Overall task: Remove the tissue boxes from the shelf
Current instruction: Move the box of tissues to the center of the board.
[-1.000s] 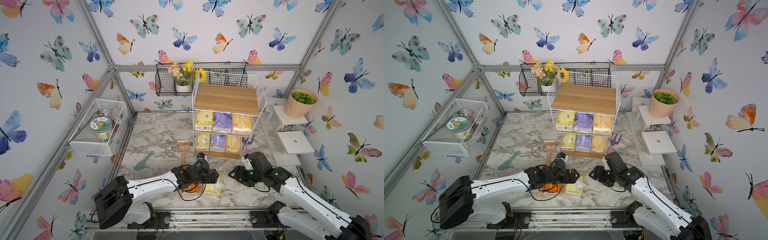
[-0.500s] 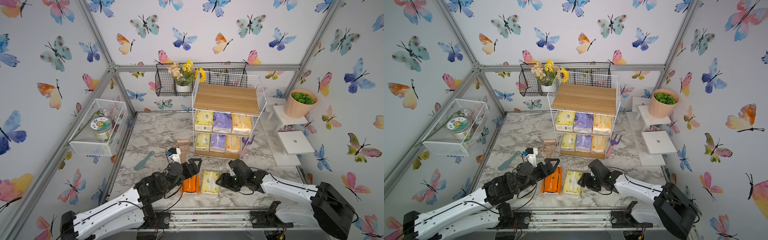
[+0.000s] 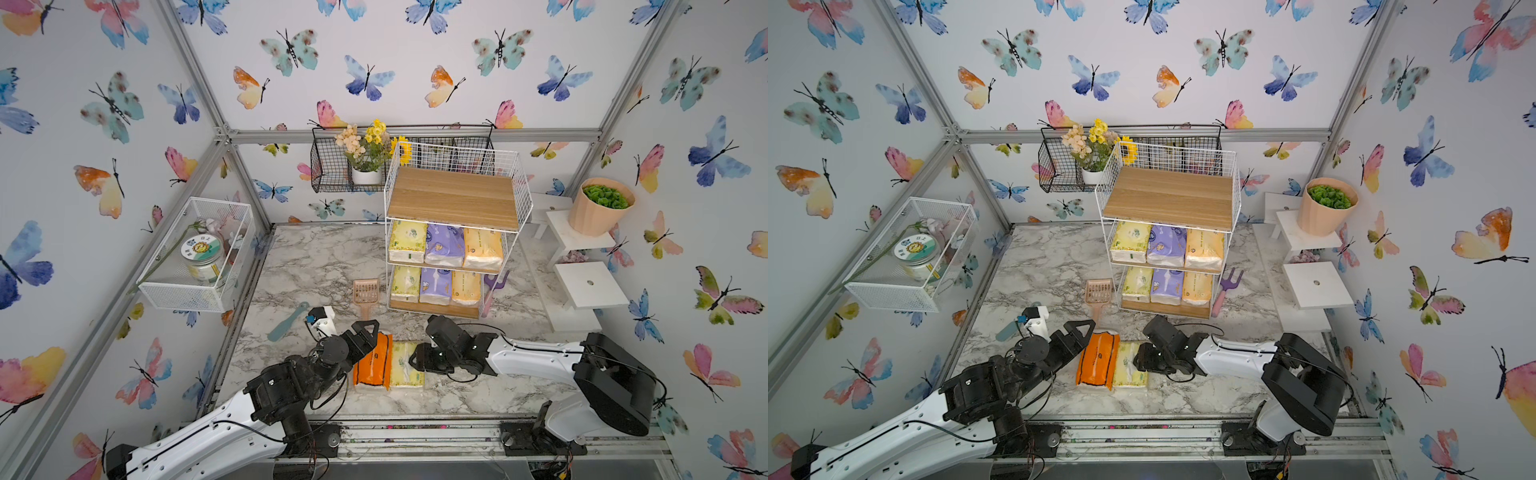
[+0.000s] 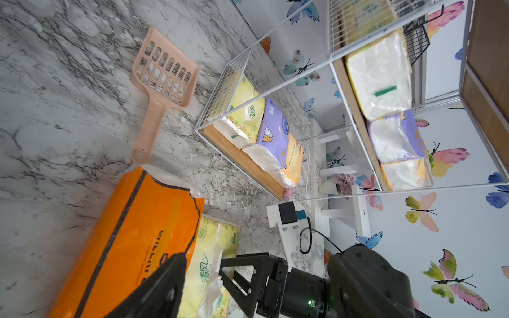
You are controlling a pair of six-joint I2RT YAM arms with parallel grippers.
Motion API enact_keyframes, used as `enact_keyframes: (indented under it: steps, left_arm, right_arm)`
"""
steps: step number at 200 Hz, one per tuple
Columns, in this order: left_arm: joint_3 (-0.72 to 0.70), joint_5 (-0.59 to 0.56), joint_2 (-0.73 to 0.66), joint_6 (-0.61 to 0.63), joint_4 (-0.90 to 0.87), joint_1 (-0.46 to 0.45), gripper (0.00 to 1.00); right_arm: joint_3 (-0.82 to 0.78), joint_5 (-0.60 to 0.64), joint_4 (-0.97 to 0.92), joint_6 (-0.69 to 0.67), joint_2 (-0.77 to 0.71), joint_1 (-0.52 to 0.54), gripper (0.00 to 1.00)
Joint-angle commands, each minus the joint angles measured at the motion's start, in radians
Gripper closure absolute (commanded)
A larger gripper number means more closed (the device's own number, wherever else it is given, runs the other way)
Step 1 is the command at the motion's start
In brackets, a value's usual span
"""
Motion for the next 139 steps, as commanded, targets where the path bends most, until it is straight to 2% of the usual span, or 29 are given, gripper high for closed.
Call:
enact_keyframes:
  steps: [1, 51, 84, 112, 139]
  left_arm:
    - [0.023, -0.059, -0.025, -0.005, -0.068, 0.006, 0.15]
    - [0.068, -0.065, -0.065, -0.042, -0.145, 0.007, 0.16]
    - [0.082, -0.053, -0.099, -0.079, -0.154, 0.007, 0.16]
    - [0.101, -0.04, -0.111, -0.083, -0.135, 0.007, 0.17]
    - [0.117, -0.02, -0.105, -0.085, -0.068, 0.007, 0.18]
  right_arm:
    - [0.066, 0.037, 0.028, -0.014, 0.049, 0.044, 0.51]
    - [0.141, 0.017, 0.13, 0.101, 0.157, 0.097, 0.51]
    - [0.181, 0.04, 0.15, 0.154, 0.205, 0.12, 0.44]
    - [0.179, 0.132, 0.066, 0.18, 0.151, 0.128, 0.31]
    - [0.13, 0.25, -0.063, 0.222, 0.004, 0.128, 0.27]
